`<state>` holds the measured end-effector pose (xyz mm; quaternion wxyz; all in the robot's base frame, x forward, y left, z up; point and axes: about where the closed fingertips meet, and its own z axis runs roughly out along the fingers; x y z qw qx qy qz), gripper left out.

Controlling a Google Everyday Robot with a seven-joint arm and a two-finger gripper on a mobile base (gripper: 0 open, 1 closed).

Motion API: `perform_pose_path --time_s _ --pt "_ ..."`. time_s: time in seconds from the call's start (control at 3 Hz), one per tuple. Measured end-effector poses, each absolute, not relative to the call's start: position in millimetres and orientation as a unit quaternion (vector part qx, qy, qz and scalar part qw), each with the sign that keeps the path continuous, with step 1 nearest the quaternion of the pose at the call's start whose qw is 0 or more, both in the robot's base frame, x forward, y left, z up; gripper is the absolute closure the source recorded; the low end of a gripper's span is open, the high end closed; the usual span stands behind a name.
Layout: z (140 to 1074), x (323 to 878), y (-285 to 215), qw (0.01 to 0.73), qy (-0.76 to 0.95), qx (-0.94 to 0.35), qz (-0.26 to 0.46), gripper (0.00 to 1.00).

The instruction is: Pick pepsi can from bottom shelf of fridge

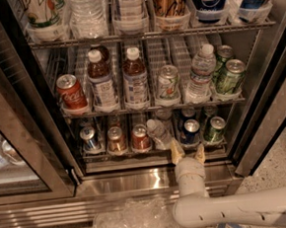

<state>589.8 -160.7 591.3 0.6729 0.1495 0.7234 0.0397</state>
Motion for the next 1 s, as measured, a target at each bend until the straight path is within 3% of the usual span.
perform_pose_path --time_s 1.0 --pt "586 636 -155 0.671 0.730 0.126 0.032 0.32"
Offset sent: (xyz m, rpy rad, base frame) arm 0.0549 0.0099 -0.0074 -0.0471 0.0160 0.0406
